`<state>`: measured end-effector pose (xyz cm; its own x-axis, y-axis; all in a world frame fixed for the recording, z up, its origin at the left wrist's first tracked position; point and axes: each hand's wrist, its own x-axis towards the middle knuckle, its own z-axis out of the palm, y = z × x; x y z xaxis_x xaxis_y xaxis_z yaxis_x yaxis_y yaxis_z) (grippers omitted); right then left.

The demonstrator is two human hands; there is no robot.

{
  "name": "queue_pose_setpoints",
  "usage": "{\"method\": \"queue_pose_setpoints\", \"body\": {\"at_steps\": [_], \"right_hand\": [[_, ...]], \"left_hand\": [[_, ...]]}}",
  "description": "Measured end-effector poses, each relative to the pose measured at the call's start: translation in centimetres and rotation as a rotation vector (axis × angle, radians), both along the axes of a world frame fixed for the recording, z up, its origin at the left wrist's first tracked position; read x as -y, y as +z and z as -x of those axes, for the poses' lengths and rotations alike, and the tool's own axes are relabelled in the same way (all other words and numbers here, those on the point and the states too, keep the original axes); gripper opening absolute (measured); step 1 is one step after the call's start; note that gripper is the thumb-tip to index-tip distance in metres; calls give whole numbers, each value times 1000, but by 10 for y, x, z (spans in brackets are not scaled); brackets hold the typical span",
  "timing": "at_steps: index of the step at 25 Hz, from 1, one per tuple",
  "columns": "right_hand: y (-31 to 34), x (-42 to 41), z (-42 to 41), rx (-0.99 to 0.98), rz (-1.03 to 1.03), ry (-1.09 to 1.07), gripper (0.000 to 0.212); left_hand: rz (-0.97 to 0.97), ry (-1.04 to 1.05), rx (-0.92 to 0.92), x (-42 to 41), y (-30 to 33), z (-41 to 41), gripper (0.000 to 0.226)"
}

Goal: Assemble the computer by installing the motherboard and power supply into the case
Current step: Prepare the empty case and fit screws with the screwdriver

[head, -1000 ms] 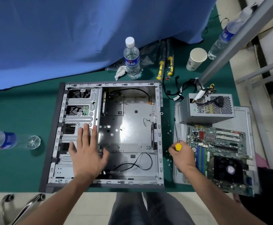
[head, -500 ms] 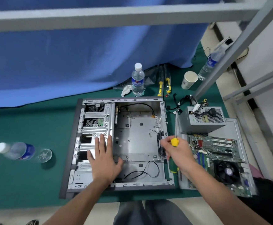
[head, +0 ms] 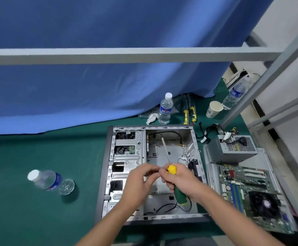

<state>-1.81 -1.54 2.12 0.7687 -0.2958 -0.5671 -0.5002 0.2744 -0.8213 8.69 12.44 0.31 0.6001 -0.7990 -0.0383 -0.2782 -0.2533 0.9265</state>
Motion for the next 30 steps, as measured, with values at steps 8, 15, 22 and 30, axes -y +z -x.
{"method": "queue_pose_setpoints", "body": {"at_steps": [8,15,22,30], "right_hand": [[7,-18,-13,4,-98,-25,29],[11,4,-2,-175,657,268,8],[26,14,1,-114,1311,763,31],[30,11,0,-49,1320,882,28]], "left_hand": [[80,-16,-92,-16,5,-18,15],[104,224,-297,-32,8,-46,15],[96,314,-305,-45,7,-65,12],[77,320,-302,-46,5,-61,14]]}}
